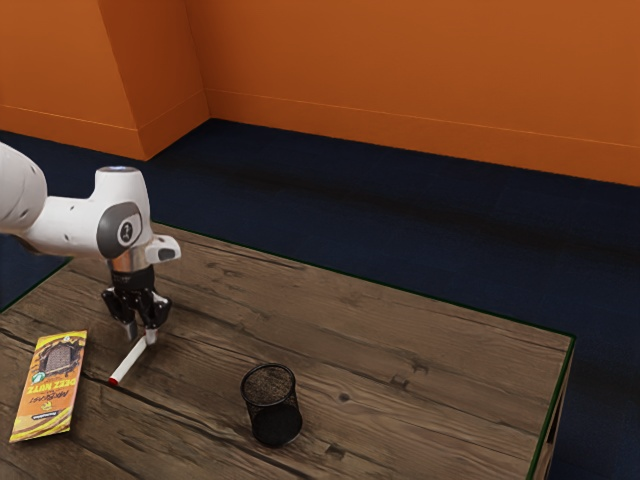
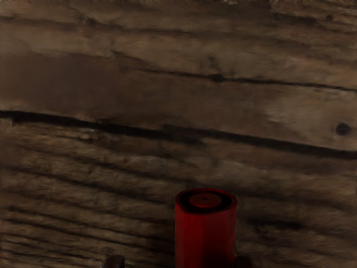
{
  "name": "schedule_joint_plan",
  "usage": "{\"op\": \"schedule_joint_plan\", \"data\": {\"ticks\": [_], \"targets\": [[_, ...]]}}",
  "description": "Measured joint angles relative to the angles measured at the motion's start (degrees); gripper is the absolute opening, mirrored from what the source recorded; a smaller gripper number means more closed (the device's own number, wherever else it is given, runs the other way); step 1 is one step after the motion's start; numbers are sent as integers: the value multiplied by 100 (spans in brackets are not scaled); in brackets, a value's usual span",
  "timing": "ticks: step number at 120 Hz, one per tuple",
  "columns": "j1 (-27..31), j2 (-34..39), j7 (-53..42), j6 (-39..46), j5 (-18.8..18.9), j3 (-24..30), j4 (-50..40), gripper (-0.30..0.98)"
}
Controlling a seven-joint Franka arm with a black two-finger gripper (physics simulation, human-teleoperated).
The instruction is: Put the marker into the pen holder.
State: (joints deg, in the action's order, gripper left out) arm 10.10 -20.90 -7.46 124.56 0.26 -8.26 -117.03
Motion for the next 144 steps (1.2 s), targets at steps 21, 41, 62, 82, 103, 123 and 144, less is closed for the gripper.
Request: {"op": "schedule_joint_plan", "data": {"ticks": [21, 41, 62, 82, 103, 123, 144], "targets": [[-1, -31, -46, 11, 13, 0, 12, -1], [-12, 26, -52, 17, 43, 2, 8, -4], [-59, 814, -8, 38, 445, 260, -12, -8], [-76, 2331, 89, 282, 759, 1116, -781, -10], [-371, 3536, 489, 977, 840, 1981, -1614, -10], [-749, 3721, 1041, 1318, 838, 2365, -1770, -10], [-888, 3829, 1749, 1535, 785, 2836, -2054, -10]]}}
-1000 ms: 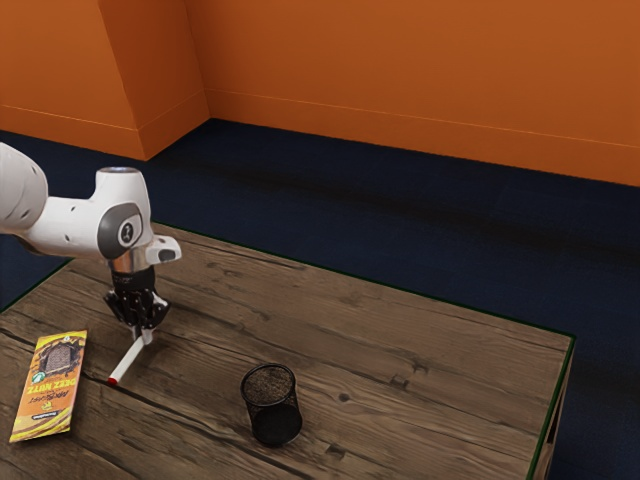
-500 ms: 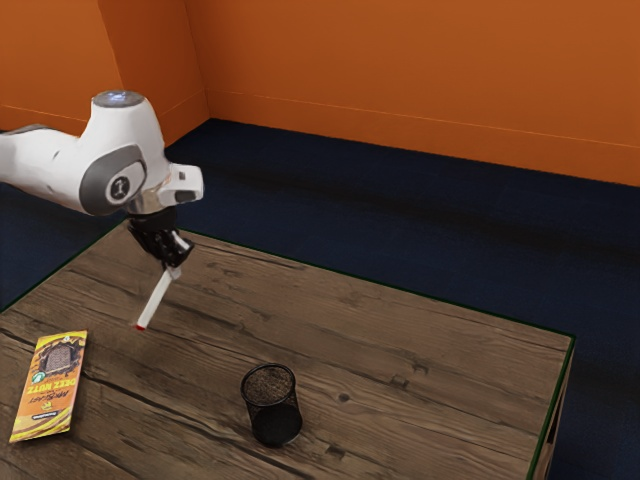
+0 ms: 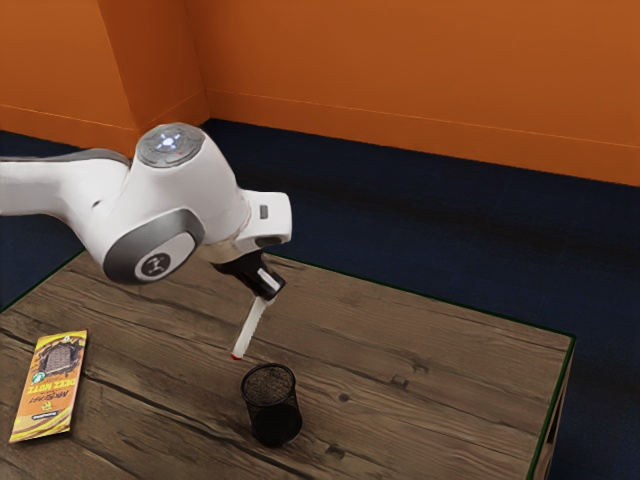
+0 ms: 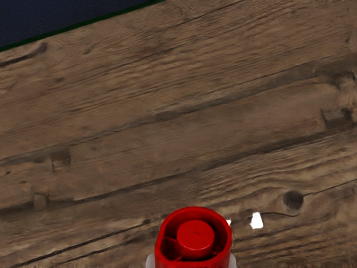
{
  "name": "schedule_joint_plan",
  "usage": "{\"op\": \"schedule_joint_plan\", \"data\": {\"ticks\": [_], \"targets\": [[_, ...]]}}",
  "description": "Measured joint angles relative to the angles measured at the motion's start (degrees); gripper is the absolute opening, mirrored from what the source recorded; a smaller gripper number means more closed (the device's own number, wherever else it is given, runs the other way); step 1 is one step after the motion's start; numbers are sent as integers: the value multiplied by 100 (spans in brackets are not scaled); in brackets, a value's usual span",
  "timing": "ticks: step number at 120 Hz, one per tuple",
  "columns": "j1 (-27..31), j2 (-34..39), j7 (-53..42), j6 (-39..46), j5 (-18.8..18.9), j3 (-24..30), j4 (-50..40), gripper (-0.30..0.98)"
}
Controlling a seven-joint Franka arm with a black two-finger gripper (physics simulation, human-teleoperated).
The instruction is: Put the marker into the pen holder.
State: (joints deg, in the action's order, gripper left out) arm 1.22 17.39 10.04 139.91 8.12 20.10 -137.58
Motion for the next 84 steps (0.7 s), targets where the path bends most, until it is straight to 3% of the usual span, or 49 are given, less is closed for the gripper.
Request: {"op": "schedule_joint_plan", "data": {"ticks": [43, 66, 84], "targets": [[-6, -149, 1138, 330, -50, 218, -123, -10], [-9, -146, 1363, 363, -187, 248, -117, 31], [303, -222, 1462, 95, -209, 224, 159, 50]]}}
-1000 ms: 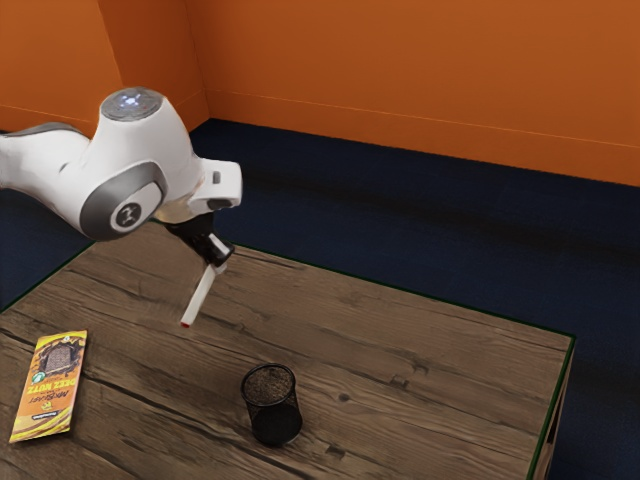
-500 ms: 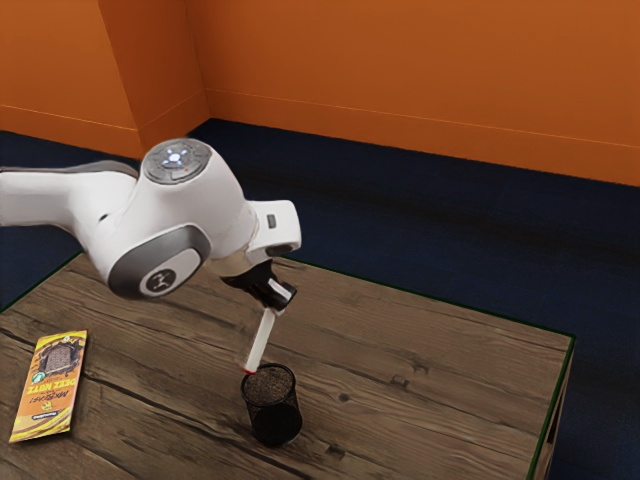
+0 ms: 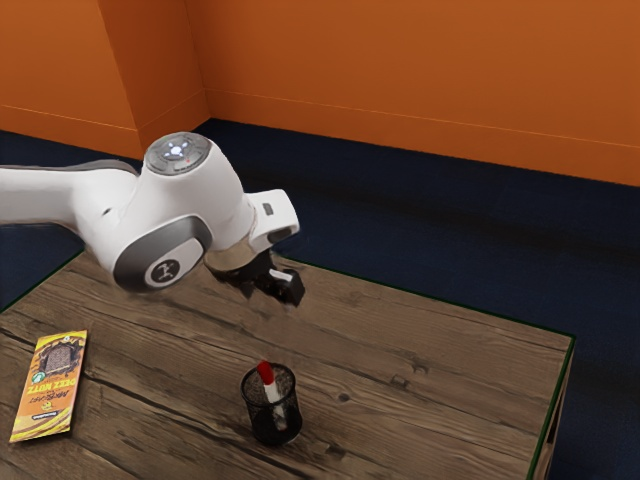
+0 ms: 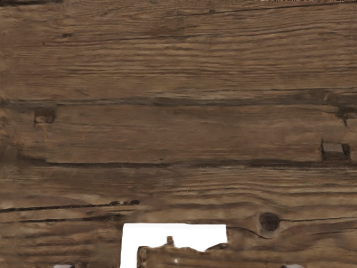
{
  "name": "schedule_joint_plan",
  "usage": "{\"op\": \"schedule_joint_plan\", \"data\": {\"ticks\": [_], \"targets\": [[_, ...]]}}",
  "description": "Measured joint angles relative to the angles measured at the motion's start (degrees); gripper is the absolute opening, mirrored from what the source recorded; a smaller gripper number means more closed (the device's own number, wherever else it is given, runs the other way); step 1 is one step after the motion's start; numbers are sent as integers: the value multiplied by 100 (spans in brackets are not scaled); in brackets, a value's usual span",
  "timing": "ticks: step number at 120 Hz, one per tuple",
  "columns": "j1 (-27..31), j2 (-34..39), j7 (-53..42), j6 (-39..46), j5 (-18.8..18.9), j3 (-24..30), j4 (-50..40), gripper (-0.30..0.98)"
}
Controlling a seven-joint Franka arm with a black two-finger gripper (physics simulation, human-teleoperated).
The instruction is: Put the marker into the pen holder.
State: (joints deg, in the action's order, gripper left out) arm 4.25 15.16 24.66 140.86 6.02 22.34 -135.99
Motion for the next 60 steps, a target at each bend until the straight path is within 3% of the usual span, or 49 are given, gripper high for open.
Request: {"op": "schedule_joint_plan", "data": {"ticks": [7, 22, 35, 60], "targets": [[154, -126, 19, -556, -2, -137, 822, 54], [284, -829, -209, -2092, -2, -1034, 2804, 61], [417, -1449, -441, -3331, 17, -1236, 4387, 64], [-99, -1638, -884, -4601, -3, -2267, 4885, 67]]}}
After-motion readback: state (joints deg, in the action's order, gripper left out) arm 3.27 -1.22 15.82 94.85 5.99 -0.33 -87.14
